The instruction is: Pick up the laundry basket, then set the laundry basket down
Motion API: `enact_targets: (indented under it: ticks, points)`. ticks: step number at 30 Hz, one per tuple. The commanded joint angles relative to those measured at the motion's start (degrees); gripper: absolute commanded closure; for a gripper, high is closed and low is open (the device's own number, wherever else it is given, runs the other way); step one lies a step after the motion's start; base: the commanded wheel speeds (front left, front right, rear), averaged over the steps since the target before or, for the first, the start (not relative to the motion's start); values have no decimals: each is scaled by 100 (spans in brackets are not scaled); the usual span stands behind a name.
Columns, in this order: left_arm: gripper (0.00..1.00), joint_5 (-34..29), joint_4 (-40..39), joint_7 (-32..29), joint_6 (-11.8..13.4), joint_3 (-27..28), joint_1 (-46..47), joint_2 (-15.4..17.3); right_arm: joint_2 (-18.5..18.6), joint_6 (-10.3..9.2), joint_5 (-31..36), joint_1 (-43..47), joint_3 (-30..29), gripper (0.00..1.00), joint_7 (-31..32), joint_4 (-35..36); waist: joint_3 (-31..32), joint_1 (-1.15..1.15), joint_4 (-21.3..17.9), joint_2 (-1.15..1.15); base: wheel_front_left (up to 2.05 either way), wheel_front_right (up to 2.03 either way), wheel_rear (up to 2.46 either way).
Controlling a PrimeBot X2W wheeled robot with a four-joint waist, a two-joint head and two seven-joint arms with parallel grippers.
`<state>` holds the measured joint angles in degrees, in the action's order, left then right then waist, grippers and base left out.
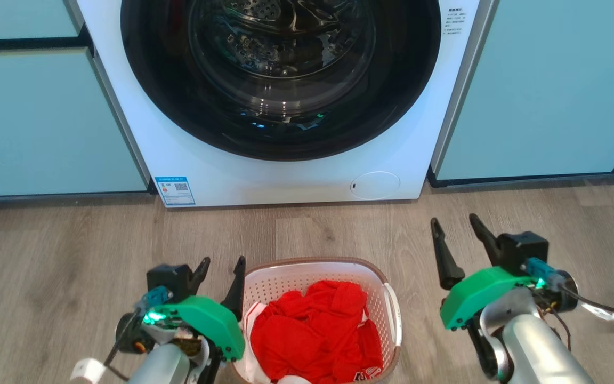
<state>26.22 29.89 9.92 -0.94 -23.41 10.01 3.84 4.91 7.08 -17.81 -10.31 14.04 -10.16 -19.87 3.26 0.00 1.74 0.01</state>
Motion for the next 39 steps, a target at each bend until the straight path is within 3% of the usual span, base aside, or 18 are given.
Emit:
enact_targets:
  ticks: [1,7,10,14,21,22,26,30,39]
  points:
    - [0,-171,-75,120,-54,122,499,18,77,33,173,-356,169,0,-95,109,8,0,2,-1,0,0,0]
    - [0,-303,691,220,-410,-53,719,-44,109,35,420,-463,392,0,-196,-172,53,0,16,-1,0,0,0]
    - [0,-386,855,271,-417,-111,901,-72,128,36,593,-515,483,0,-246,-245,68,0,27,-1,0,0,0]
    - [0,-691,513,338,-55,-5,961,-88,134,37,833,-551,487,0,-314,-226,63,0,46,-1,0,0,0]
    - [0,-1281,-907,456,886,451,655,-95,62,40,1347,-393,146,0,-432,305,13,0,85,-1,0,0,0]
    - [0,-1281,-907,456,886,451,655,-95,62,40,1347,-393,146,0,-432,305,13,0,85,-1,0,0,0]
    - [0,-1489,-1534,508,1341,595,402,-95,-42,41,1551,-136,-172,0,-484,720,-19,0,106,-1,0,0,0]
    - [0,-1171,-1767,508,1508,688,136,-95,-141,41,1414,151,-514,0,-484,842,-40,0,125,-1,0,0,0]
    - [0,-761,-1606,508,1496,803,-54,-96,-191,41,1358,269,-526,0,-484,717,-54,0,121,-1,0,0,0]
